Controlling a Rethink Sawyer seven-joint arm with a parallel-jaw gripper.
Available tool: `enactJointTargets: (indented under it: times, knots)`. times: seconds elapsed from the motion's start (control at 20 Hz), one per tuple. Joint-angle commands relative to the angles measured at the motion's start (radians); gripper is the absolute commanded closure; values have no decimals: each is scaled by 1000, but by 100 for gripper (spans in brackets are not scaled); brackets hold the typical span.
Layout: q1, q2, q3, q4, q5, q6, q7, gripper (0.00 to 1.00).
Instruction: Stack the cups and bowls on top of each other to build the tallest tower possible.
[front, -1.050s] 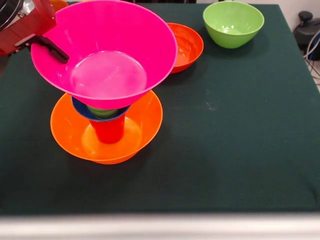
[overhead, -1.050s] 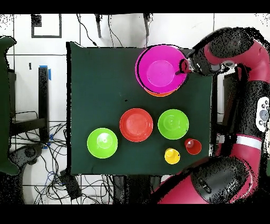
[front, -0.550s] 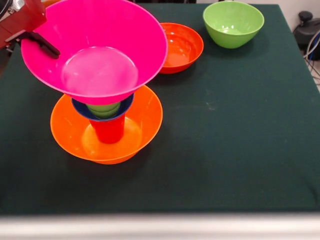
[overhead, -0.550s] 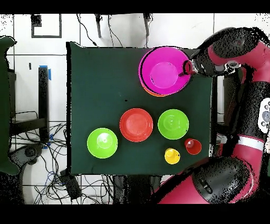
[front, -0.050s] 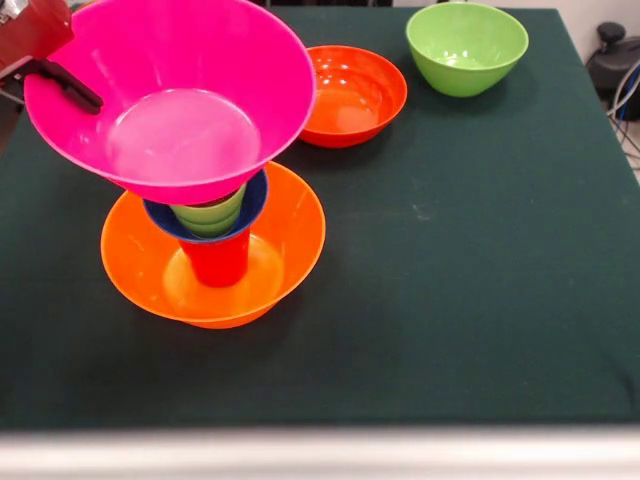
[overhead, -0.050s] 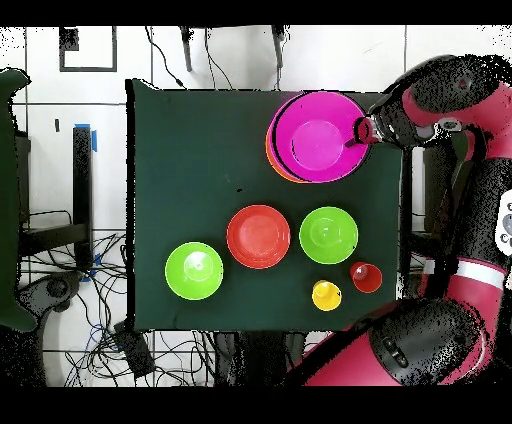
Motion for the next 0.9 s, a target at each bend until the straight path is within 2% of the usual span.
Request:
enactJointTargets:
  times: [0.05, 0.35, 0.9]
  knots:
    - [5, -1, -13, 30, -54, 39, -337, 100]
    - [2, 12, -14, 45, -50, 4, -334, 100]
    - [-6, -19, -21, 145, -12, -62, -266, 100]
